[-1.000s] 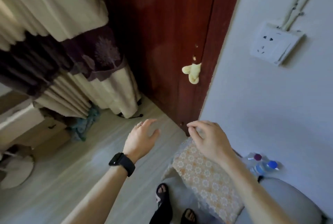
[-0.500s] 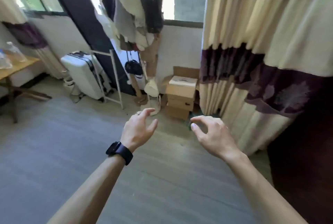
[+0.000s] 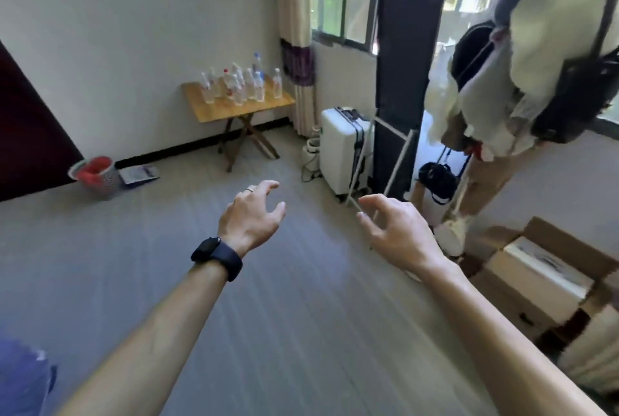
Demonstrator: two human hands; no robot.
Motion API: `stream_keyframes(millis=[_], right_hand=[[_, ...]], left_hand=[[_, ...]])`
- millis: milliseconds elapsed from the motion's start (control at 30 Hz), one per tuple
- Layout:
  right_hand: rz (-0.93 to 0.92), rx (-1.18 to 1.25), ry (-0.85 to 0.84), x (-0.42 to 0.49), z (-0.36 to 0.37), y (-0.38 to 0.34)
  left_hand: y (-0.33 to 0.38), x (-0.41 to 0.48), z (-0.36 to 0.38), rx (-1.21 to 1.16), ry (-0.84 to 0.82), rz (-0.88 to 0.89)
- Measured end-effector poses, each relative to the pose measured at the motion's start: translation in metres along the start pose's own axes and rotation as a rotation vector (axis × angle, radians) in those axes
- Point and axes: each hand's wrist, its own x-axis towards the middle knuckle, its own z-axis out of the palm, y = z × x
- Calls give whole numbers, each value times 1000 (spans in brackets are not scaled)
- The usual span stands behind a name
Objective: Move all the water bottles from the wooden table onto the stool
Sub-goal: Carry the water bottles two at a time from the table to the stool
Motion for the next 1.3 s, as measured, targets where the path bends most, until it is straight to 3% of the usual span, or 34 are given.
stream_keyframes(millis=[533,800,1300], right_hand=[[-232,24,-48,331,40,4],[-274,100,-60,479,100,-27],[-162,79,5,750,214,-91]], left_hand=[[-26,243,-6,27,230,-206],[-92,360,-19,35,292,-269],[-220,660,-27,15,179,-174]])
